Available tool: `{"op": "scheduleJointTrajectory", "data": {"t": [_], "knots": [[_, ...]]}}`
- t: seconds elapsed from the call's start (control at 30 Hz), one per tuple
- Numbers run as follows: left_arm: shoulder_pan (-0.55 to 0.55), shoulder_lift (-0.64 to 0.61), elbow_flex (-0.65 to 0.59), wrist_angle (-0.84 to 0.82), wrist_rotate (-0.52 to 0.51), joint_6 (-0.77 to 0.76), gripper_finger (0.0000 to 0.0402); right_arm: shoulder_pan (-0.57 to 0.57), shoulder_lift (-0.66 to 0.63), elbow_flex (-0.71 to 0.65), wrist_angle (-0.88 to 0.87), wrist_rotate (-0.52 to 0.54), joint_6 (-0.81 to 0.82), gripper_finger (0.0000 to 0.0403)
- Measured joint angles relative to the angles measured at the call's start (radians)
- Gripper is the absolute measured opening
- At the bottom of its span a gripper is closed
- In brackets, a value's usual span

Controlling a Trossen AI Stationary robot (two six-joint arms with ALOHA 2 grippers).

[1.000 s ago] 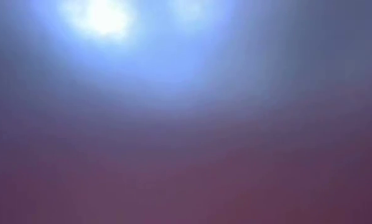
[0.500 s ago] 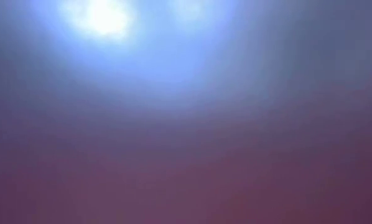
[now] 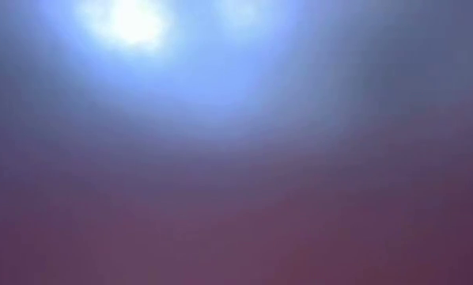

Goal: Pick & Place Dice
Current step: Put the right green dice into the pink bin

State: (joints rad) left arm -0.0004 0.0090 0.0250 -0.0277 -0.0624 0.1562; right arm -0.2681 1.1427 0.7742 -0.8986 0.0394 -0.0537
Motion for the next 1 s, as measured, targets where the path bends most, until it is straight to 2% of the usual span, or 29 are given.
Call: {"op": "scheduleJointTrajectory", "data": {"t": [0.37, 1.0], "knots": [[0.0, 0.0, 0.0, 0.0, 0.0, 0.0, 0.0028, -0.005, 0.0, -0.034, 0.026, -0.044, -0.003, 0.04], [0.0, 0.0, 0.0, 0.0, 0.0, 0.0, 0.0028, -0.018, -0.002, -0.027, 0.035, -0.04, -0.058, 0.04]]}}
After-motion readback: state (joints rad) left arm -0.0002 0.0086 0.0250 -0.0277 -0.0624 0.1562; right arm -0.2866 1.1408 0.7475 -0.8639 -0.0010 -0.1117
